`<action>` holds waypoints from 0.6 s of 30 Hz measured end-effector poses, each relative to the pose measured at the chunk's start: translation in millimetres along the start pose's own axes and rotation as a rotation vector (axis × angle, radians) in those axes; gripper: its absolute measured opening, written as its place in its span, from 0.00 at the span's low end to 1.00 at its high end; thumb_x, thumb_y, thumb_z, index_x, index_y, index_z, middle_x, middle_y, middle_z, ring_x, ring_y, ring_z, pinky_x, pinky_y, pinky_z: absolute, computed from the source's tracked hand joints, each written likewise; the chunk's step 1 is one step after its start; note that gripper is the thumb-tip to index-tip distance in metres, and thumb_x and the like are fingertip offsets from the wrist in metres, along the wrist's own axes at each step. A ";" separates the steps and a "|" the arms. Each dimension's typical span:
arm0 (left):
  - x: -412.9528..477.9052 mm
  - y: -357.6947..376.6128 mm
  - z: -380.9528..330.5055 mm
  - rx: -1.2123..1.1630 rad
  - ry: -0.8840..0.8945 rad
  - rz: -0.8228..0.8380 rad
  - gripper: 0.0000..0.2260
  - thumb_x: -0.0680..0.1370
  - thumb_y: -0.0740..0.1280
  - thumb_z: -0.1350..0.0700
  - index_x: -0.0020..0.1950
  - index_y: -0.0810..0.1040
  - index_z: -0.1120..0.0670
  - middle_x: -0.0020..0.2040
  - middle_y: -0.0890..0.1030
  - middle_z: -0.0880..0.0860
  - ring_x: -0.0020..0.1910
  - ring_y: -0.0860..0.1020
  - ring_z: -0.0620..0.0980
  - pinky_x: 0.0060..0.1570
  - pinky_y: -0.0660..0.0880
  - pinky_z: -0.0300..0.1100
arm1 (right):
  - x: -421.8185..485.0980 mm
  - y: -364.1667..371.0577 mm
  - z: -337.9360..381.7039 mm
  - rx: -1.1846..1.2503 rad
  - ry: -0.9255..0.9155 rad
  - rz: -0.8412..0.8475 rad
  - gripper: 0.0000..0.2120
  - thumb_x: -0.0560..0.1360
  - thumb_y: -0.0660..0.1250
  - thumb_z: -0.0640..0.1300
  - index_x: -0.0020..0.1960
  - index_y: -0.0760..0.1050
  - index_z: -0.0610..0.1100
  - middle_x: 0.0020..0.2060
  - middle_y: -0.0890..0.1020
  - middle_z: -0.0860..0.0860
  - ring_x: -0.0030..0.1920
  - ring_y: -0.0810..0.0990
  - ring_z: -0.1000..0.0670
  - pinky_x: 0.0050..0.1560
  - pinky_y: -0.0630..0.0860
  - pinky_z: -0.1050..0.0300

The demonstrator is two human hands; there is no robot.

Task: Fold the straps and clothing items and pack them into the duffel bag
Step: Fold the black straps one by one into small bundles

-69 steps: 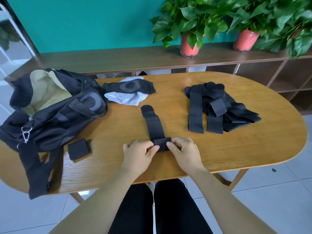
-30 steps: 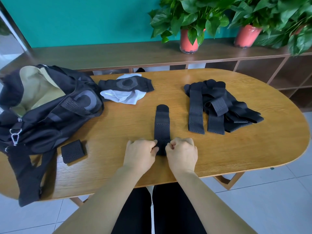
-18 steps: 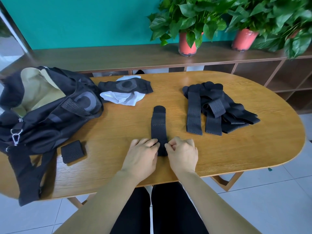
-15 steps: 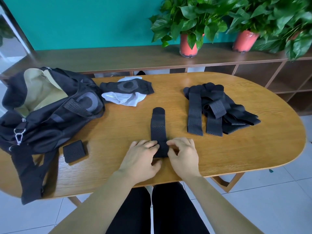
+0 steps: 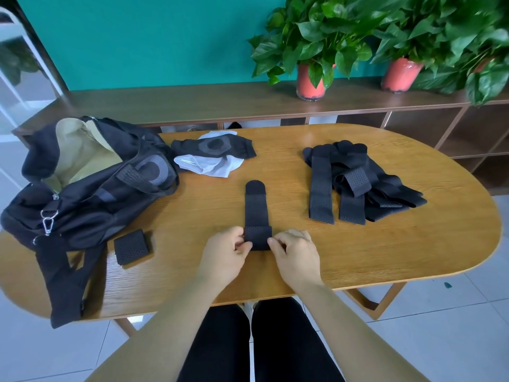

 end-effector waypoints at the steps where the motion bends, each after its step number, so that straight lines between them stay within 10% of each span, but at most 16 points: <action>1: 1.6 0.1 -0.3 0.037 0.001 -0.034 0.06 0.77 0.67 0.56 0.48 0.78 0.58 0.43 0.83 0.50 0.43 0.81 0.49 0.46 0.78 0.48 | 1.3 0.8 1.0 -0.013 0.020 -0.024 0.10 0.77 0.65 0.48 0.43 0.82 0.45 0.40 0.79 0.51 0.49 0.71 0.49 0.47 0.72 0.52; 11: 13.8 5.5 2.0 0.131 -0.017 -0.051 0.09 0.77 0.68 0.54 0.45 0.80 0.59 0.42 0.83 0.52 0.39 0.80 0.50 0.44 0.78 0.50 | 3.3 2.1 0.1 -0.078 0.074 -0.210 0.06 0.72 0.72 0.46 0.38 0.81 0.45 0.37 0.79 0.50 0.43 0.72 0.48 0.39 0.73 0.53; 18: 14.8 5.8 -2.9 0.195 -0.015 -0.033 0.24 0.78 0.66 0.53 0.73 0.67 0.51 0.65 0.75 0.53 0.56 0.77 0.49 0.58 0.74 0.40 | 5.4 4.2 0.7 -0.127 0.071 -0.180 0.10 0.74 0.67 0.48 0.54 0.79 0.48 0.46 0.81 0.52 0.50 0.74 0.49 0.46 0.73 0.54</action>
Point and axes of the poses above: each hand's wrist, its own x-axis towards the middle knuckle, its own y-axis out of the palm, z = x × y, the point moved 8 cm from there along x, towards the middle knuckle
